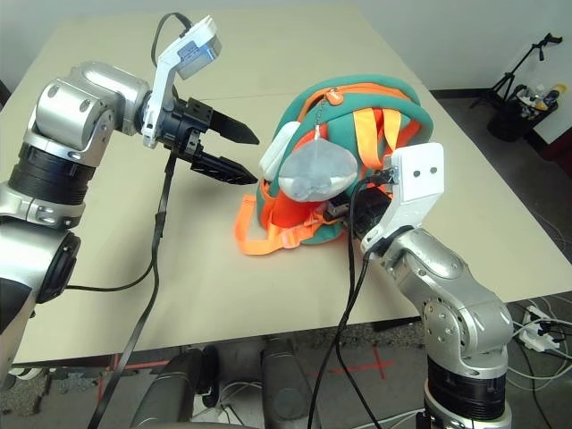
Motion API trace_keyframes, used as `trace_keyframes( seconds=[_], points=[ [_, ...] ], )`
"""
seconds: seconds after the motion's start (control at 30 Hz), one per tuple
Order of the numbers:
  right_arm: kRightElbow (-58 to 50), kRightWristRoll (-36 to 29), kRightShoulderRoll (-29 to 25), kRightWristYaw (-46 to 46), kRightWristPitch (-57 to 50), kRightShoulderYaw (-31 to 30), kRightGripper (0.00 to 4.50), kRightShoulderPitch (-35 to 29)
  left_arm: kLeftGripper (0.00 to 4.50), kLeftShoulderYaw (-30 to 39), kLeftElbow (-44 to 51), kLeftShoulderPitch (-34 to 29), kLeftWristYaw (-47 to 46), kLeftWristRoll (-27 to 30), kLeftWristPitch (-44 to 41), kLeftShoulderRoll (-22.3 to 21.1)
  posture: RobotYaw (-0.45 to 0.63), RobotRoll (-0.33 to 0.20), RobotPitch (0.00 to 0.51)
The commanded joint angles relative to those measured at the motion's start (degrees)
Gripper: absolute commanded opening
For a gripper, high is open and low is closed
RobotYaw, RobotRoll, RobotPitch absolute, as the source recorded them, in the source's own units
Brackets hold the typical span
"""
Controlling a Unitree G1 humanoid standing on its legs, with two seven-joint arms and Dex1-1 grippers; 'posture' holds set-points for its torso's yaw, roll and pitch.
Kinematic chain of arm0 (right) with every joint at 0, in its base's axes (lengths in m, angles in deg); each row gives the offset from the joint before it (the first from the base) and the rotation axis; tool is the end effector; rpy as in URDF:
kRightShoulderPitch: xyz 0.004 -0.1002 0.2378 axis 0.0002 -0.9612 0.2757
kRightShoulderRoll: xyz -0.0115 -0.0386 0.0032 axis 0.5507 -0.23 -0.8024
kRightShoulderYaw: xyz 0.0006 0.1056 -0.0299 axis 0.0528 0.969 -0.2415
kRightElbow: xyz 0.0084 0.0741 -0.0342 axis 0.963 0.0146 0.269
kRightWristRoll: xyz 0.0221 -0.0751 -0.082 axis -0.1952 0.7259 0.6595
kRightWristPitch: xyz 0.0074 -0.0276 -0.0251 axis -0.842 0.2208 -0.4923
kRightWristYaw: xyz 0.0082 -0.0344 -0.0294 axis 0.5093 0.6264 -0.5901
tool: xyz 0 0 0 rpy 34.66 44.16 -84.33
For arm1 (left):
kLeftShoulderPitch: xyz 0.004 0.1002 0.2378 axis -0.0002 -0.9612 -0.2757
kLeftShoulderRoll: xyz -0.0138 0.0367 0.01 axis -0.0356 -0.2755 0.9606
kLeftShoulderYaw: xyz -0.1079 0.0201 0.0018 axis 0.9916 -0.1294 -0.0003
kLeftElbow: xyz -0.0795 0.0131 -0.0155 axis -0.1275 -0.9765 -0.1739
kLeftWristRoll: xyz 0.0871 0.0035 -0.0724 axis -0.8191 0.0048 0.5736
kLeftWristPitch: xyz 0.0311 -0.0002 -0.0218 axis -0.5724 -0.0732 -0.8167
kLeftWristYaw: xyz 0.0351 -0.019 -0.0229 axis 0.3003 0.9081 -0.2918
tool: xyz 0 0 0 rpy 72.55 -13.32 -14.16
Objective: Put the pencil case into the backpack and zip it.
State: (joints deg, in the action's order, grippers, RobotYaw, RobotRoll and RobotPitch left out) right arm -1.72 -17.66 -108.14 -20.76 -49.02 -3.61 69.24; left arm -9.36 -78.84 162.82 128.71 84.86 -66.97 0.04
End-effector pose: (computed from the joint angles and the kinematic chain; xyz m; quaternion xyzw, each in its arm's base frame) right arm 0.2119 -0.2190 0.1927 -0.0156 -0.0073 0.2118 0.9772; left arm 0.3548 0.1127 0.3148 0.1869 0.1137 -0.6951 0.6848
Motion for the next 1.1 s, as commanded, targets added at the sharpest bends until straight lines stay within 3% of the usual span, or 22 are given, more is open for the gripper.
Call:
trace_keyframes(
  seconds=[0.03,0.13,0.27,0.63,1.1],
  points=[
    [-0.1,0.2,0.3,-0.6,0.2,-0.8,0.16,0.0,4.5,0.0,-1.2,0.8,-0.5,0.3,2.2,0.3,-0.17,0.0,0.164],
    [0.0,0.3,0.3,-0.7,0.2,-0.9,0.16,0.2,4.5,0.2,-2.1,1.0,-1.2,0.4,2.6,0.5,-0.17,0.0,0.164],
    [0.3,0.4,0.3,-0.9,0.2,-1.1,0.16,0.5,3.67,0.3,-2.9,1.2,-1.8,0.8,1.0,0.2,-0.16,0.0,0.164],
    [0.2,0.7,0.5,-1.1,0.1,-1.2,0.16,0.6,0.09,0.8,-2.6,1.4,-2.1,2.0,0.8,0.5,-0.17,0.0,0.167],
    [-0.9,0.7,1.4,-0.3,-0.2,-1.4,0.16,-0.1,0.0,-0.6,-6.3,1.3,-3.6,0.7,3.8,4.3,-0.18,0.0,0.174]
  ],
)
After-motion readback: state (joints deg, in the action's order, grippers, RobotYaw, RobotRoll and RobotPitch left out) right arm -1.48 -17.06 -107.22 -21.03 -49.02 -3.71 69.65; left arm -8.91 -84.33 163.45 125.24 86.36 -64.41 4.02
